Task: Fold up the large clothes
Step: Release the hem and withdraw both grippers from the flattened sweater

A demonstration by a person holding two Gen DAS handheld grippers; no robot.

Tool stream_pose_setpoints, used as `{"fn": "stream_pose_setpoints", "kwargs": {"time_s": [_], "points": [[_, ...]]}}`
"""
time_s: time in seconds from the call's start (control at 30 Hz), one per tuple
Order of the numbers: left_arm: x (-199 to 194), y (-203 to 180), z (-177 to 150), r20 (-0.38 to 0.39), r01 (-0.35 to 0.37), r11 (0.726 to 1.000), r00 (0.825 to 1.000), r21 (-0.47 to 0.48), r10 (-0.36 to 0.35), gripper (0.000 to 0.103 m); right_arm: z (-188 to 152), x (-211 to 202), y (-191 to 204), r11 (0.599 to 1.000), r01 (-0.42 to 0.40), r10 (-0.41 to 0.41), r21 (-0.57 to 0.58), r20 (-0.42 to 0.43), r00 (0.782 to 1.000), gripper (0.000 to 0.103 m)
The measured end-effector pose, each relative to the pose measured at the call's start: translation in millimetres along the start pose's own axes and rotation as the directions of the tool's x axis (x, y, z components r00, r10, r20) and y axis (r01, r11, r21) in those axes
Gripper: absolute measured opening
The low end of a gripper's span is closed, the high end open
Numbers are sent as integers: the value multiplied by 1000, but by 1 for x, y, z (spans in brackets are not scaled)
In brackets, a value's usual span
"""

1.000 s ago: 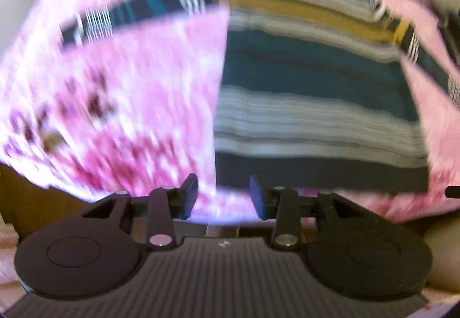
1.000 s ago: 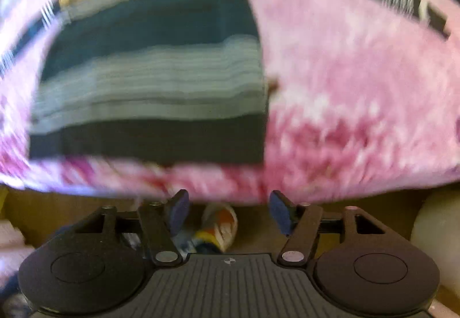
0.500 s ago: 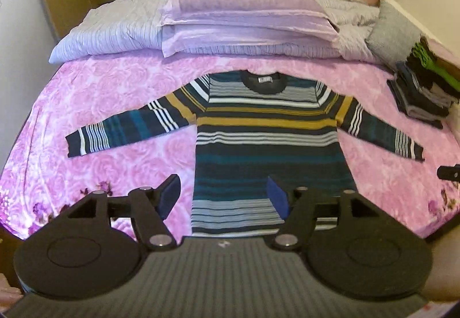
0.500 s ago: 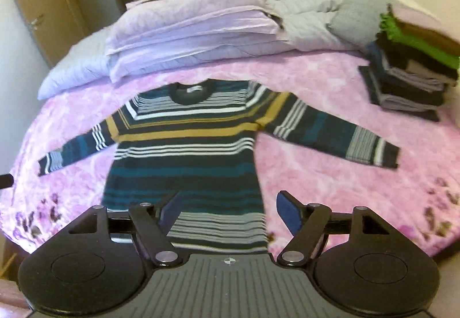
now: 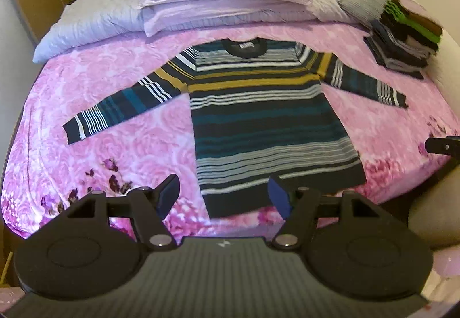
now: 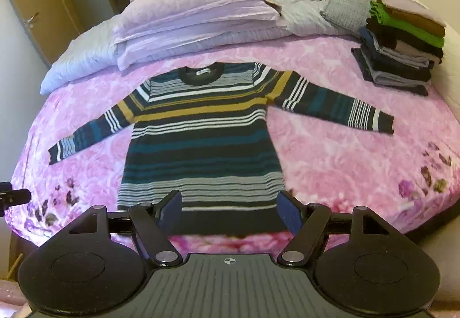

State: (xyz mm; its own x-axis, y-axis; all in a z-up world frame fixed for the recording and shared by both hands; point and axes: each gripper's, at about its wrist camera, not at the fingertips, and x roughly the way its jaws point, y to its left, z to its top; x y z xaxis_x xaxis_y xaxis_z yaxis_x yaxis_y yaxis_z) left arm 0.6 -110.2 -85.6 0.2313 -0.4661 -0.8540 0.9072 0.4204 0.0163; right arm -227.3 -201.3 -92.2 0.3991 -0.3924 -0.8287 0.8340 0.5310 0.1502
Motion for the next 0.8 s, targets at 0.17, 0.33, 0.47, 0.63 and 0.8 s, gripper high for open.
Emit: {"fn": "stream_pose_setpoints", "kwargs": {"time_s": [0.17, 0.33, 0.47, 0.63, 0.8], "points": [[-5, 0, -12, -9, 34, 998, 999, 43, -34, 65, -26, -11, 15, 1000, 16, -16, 20, -14, 1000, 70], [-7, -1, -22, -15, 50, 996, 999, 70, -49, 65, -45, -15, 22, 999, 30, -29, 37, -35, 999, 70], [-8, -1, -29, -26, 57, 995, 998, 80, -56, 67, -54, -16, 23, 998, 36, -34, 50, -47, 998, 70], [-7, -2, -32, -34, 62, 995, 998, 79, -59, 67, -56, -16, 24, 998, 40, -37, 53, -52, 998, 70], [-6, -1, -32, -38, 60, 995, 998, 76, -57, 67, -56, -14, 26, 998, 37, -34, 41, -62, 998, 70]]}}
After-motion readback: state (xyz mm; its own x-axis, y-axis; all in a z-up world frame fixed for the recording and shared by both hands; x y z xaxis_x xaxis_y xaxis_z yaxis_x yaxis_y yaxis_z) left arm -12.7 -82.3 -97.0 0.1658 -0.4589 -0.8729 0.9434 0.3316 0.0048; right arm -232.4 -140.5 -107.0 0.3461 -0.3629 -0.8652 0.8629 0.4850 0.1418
